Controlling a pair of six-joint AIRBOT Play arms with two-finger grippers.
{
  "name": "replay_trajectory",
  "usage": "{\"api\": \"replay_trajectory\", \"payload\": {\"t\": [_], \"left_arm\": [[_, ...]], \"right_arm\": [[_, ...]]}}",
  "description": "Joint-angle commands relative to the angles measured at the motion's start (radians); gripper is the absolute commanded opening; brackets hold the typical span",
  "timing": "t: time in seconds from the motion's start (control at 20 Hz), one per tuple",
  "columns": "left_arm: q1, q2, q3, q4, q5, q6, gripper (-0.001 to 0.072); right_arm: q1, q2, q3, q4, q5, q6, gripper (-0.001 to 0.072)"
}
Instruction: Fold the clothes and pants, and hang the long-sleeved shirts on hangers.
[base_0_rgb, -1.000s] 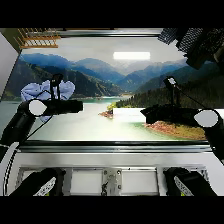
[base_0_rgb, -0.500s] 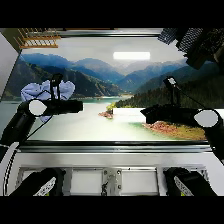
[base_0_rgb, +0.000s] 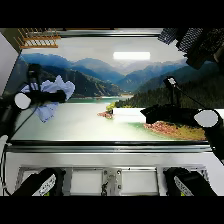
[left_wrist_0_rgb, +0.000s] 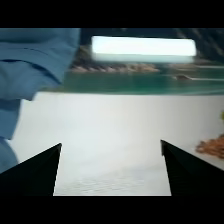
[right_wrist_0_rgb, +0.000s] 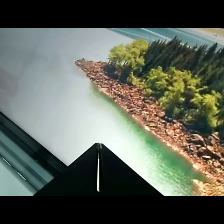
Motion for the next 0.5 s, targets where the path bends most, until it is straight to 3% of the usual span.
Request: {"api": "replay_trajectory", "payload": {"t": [0.0,0.15,0.45], "left_arm": [[0.21,-0.099,0.081,0.114,-0.014,-0.046,0.0708],[0.303,-0.249,0.12,0.116,-0.02,-0.085,0.0708],[0.316,-0.496,0.177,0.117,0.07,-0.089,0.0708]], "right_arm": [[0.001,-0.001,0.0,0.0,0.0,0.0,0.0016],[0.001,-0.001,0.0,0.0,0.0,0.0,0.0016],[0.001,-0.001,0.0,0.0,0.0,0.0,0.0016]]}}
